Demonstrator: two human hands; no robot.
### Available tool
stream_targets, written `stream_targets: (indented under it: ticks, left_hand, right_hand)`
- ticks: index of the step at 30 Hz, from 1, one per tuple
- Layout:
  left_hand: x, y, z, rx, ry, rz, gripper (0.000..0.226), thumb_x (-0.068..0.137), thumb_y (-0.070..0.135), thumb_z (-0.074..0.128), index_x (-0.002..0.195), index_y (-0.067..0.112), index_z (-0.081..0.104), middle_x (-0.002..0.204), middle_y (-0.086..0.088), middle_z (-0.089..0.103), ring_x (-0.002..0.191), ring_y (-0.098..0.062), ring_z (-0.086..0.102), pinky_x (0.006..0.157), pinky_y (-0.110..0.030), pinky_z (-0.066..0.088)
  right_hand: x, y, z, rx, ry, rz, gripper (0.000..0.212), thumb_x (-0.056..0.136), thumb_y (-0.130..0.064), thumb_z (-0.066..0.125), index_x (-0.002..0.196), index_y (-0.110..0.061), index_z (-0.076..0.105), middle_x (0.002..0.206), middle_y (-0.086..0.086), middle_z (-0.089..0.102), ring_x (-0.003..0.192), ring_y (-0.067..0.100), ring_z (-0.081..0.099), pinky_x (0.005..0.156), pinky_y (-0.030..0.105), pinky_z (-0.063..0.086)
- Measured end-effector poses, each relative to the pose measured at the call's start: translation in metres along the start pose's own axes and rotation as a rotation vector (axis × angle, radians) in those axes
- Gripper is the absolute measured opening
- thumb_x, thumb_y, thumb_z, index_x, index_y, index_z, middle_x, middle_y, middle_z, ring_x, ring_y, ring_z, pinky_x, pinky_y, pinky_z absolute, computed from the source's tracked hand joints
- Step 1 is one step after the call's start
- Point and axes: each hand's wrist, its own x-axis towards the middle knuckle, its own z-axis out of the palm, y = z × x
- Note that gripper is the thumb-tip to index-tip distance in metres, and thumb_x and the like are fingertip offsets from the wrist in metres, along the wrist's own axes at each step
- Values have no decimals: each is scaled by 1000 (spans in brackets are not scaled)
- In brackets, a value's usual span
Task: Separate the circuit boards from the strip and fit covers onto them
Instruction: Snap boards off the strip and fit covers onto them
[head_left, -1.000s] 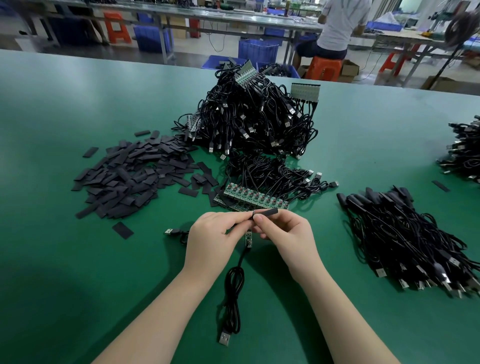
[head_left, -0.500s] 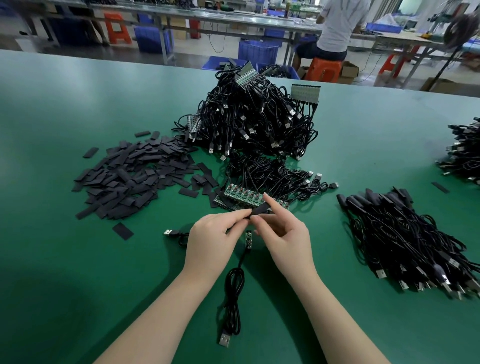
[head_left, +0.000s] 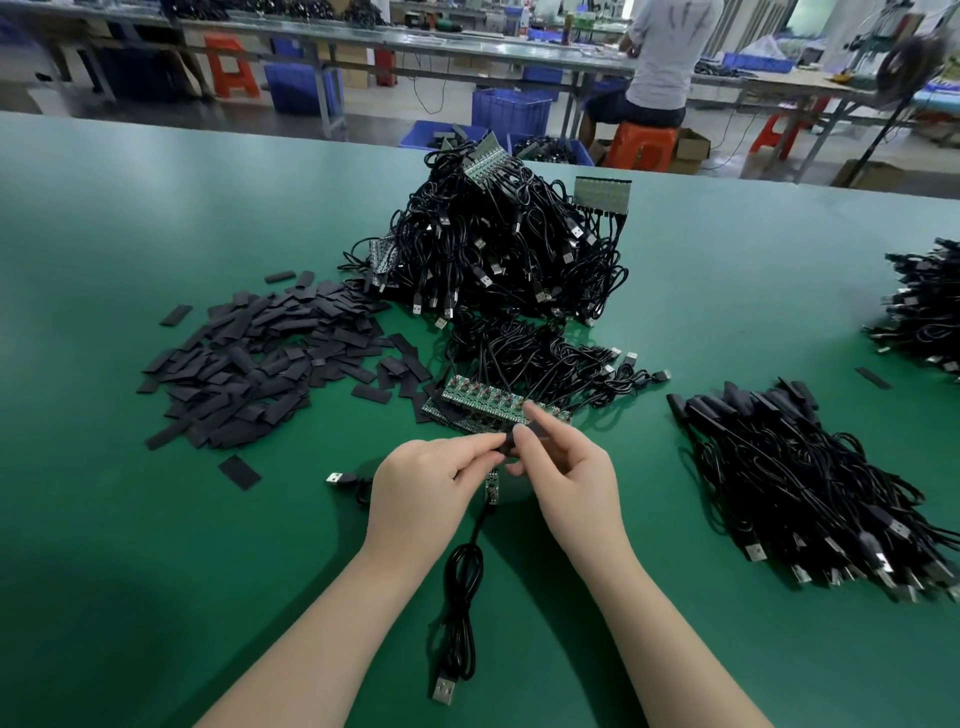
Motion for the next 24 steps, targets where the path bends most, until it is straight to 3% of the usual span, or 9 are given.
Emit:
stream_targets:
  ticks: [3,8,12,14,15,17,18,21,24]
  left_hand:
    - [-1,-2,-1,13,5,4,19,81,21,79,99,25,79,87,11,76,74,-14,69,68,-35,56]
    - [-1,-2,-3,17,-8,0,18,81,20,79,99,26,79,86,13,76,75,-13,69,69,-35,57]
    - [-1,-3,-3,-45,-6,-18,18,84,21,76,101,28,78,91,15,75,80,-7,70,70,-34,58]
    - [0,0,-2,-67,6,-16,19,86,24,70,103,30,77,91,18,75,80,-6,70,69,-34,57]
    - [0,1,-2,-62,14,-12,20,86,26,67,103,31,77,91,18,74,79,-7,69,69,-34,56]
    - [0,1,-2,-29,28,-13,21,86,29,65,103,32,76,91,19,74,77,-8,68,71,-32,55]
    - [0,1,-2,-19,28,-25,22,85,29,66,104,33,76,91,19,74,78,-8,68,73,-32,54]
    - [1,-1,-2,-52,-26,-87,29,83,29,75,111,33,73,97,19,74,85,-8,68,81,-33,55]
    - [2,-1,-2,-1,-65,-67,29,83,27,76,112,33,73,98,18,73,87,-3,65,82,-32,54]
  right_hand:
    - [3,0,-3,-32,-32,24,25,94,-20,66,118,-22,70,84,-6,76,70,3,70,67,14,52]
    - [0,0,-2,-155,-79,-19,29,95,-29,63,112,-51,57,82,-11,75,76,18,70,77,34,57]
    - [-2,0,0,-151,-53,-26,41,94,-30,65,132,-40,55,82,-8,74,81,24,68,73,29,54]
    - [-4,-2,3,-110,-49,-19,43,94,-29,65,132,-43,51,79,-9,73,75,20,66,70,25,52]
    - [-5,-4,4,-109,-59,-15,35,94,-29,64,125,-44,56,75,-9,71,70,15,65,68,24,52]
    - [-5,-6,5,-151,-74,-18,10,95,-31,62,90,-35,70,67,-2,69,62,8,61,61,23,48]
    - [-5,-6,4,-181,-74,-35,21,95,-31,62,76,-26,69,65,3,68,58,8,57,58,23,44]
    - [-5,-9,2,-126,-22,-64,30,95,-27,63,68,-16,66,62,7,63,56,6,49,55,19,39]
    - [-3,-11,-1,52,55,-38,27,96,-22,63,70,-17,69,63,-4,65,60,5,59,61,16,46]
